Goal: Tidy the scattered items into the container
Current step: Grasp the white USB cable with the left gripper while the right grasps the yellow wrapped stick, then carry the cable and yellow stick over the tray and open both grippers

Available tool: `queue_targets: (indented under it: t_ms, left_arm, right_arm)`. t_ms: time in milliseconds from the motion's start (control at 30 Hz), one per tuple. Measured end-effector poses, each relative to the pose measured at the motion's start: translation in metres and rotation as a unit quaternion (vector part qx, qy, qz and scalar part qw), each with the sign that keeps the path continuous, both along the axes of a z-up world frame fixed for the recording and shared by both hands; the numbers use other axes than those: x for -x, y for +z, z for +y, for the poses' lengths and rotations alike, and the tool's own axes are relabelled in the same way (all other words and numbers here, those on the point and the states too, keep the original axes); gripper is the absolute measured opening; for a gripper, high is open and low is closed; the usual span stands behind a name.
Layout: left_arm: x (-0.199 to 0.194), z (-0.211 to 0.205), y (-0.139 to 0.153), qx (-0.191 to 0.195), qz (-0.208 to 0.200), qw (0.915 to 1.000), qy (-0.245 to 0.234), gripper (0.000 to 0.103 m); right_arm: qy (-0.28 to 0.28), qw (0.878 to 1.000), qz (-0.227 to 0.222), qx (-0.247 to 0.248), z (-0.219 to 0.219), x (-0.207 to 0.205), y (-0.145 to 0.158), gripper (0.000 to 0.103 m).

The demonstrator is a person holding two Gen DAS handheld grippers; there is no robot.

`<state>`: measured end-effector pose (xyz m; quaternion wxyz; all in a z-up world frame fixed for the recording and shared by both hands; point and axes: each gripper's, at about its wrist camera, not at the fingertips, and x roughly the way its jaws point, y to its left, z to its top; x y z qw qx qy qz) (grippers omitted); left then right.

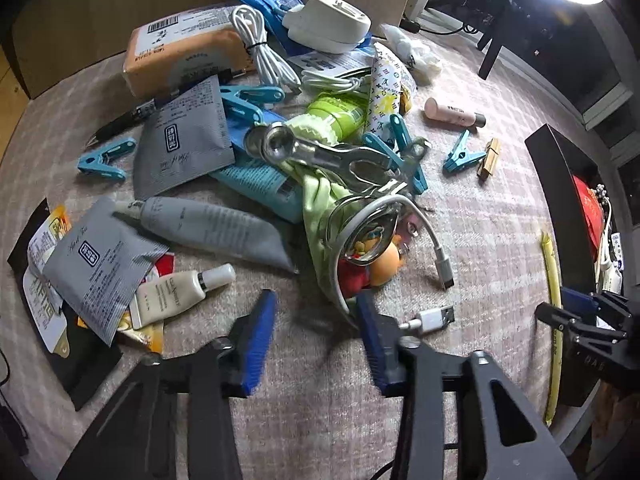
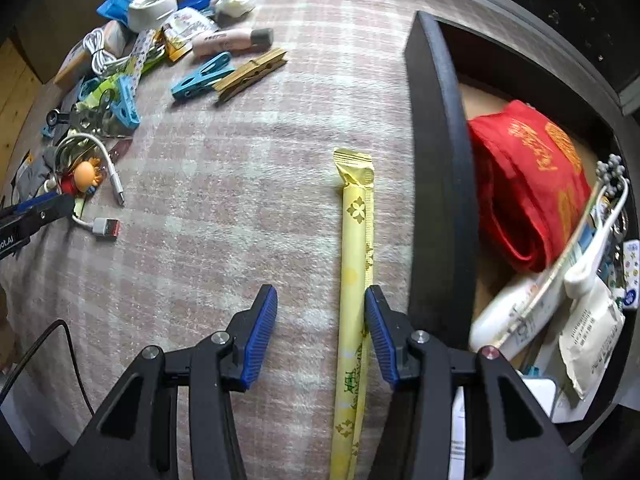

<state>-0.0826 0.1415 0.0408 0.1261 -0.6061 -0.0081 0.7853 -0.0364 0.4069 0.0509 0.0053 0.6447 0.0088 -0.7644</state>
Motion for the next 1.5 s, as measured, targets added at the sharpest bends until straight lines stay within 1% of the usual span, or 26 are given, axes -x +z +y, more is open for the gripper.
queue_targets:
  t_ms: [33,100,167,200,267,333,467,533,667,767,967,1100,1133,1233,1333,1500]
  left_arm:
    - [0.001,-0.001,-0.001,-0.003,-0.002,1.0000,0.001,0.021]
    - [0.001,-0.005,-0.001,-0.013,-0.007,0.9999,0.006,0.009]
    - [0.001,-0.010,-0.001,-0.017,-0.008,0.9998,0.011,0.006]
    - [0.000,-0.014,0.000,-0.023,-0.009,0.9996,0.011,0.006]
    - [-0.005,-0.020,0.002,-0.033,-0.010,0.9993,0.011,0.005]
    - [-0.010,-0.025,0.003,-0.037,-0.009,0.9992,0.012,0.005]
    - [-0.018,-0.037,0.008,-0.039,-0.005,0.9990,0.022,0.003]
    - [-0.020,-0.042,0.013,-0.044,-0.002,0.9986,0.031,0.003]
    - [-0.026,-0.047,0.035,-0.051,0.020,0.9980,0.033,0.003]
    - [-0.029,-0.042,0.052,-0.053,0.038,0.9975,0.025,0.003]
    - [-0.026,-0.020,0.079,-0.062,0.063,0.9961,0.002,0.003]
    - [-0.026,0.005,0.097,-0.072,0.077,0.9941,-0.027,0.003]
    - [-0.027,0.010,0.101,-0.073,0.080,0.9936,-0.033,0.003]
    - [-0.028,0.028,0.114,-0.077,0.087,0.9916,-0.056,0.003]
    - [-0.028,0.054,0.126,-0.086,0.091,0.9889,-0.080,0.003]
    - [-0.033,0.111,0.146,-0.108,0.100,0.9803,-0.131,0.003]
  right_arm:
    - [0.002,1.000,-0.002,0.000,-0.002,0.001,-0.001,0.044]
    - [0.001,1.000,-0.002,0.003,-0.002,0.001,-0.001,0.042]
    - [-0.007,1.000,-0.002,0.014,0.002,0.001,0.000,0.029]
    - [-0.013,1.000,-0.003,0.023,0.006,0.001,0.001,0.027]
    - [-0.023,0.999,-0.007,0.047,0.012,0.000,0.001,0.016]
    - [-0.030,0.998,-0.009,0.061,0.016,-0.002,0.000,0.015]
    - [-0.028,0.998,-0.002,0.060,0.021,-0.008,0.001,0.014]
    - [-0.030,0.998,0.002,0.060,0.014,-0.022,0.000,0.013]
    - [-0.043,0.995,0.005,0.091,0.012,-0.034,0.000,0.011]
    - [-0.042,0.995,0.018,0.093,0.012,-0.037,0.009,0.011]
    - [-0.045,0.992,0.039,0.113,0.012,-0.040,0.035,0.011]
    - [-0.054,0.988,0.061,0.134,0.033,-0.029,0.064,0.011]
    - [-0.057,0.987,0.067,0.137,0.036,-0.022,0.069,0.011]
    - [-0.068,0.984,0.088,0.139,0.052,-0.020,0.091,0.011]
    - [-0.086,0.981,0.103,0.143,0.067,-0.020,0.102,0.011]
    - [-0.130,0.976,0.121,0.123,0.117,-0.034,0.122,0.011]
